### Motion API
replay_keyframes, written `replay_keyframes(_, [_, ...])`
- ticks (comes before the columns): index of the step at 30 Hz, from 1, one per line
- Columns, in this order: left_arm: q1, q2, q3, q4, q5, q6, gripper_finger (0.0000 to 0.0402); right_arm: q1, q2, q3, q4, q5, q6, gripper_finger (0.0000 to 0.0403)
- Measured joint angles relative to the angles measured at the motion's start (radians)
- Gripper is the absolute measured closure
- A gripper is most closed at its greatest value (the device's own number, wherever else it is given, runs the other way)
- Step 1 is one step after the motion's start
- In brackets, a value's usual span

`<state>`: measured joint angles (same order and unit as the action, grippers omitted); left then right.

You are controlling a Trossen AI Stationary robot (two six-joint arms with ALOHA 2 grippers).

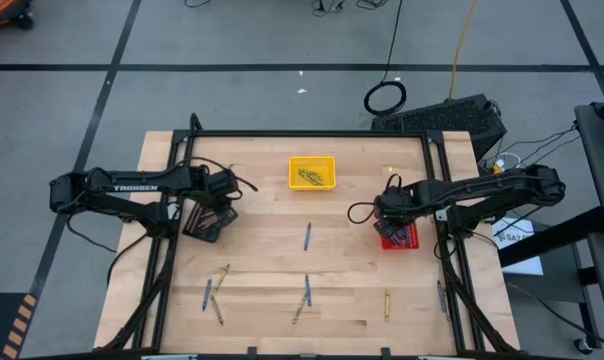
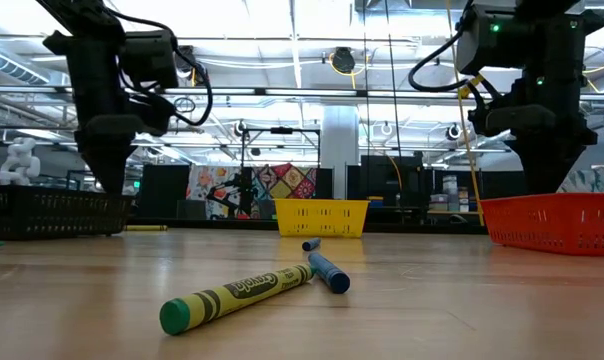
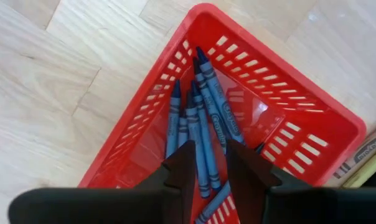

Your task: Sort crayons

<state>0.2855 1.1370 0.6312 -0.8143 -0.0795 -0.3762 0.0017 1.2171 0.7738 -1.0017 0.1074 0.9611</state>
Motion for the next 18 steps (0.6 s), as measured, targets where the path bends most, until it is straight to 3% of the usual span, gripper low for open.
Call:
replay_keyframes(8, [0.001,0.000,0.032,0.021,0.027,0.042,0.0301,0.000,0.000,0.000,0.007,0.001,-0.019,0.0325])
replay_keyframes(14, [0.001,0.000,0.083,-0.078,0.026,0.024,0.0301,0.000,0.000,0.000,0.007,0.001,-0.031,0.0325])
replay_keyframes(18, [0.010,0.000,0.093,-0.110,-0.074,0.090,0.0301,0.000,0.000,0.000,0.016,0.001,-0.031,0.0325])
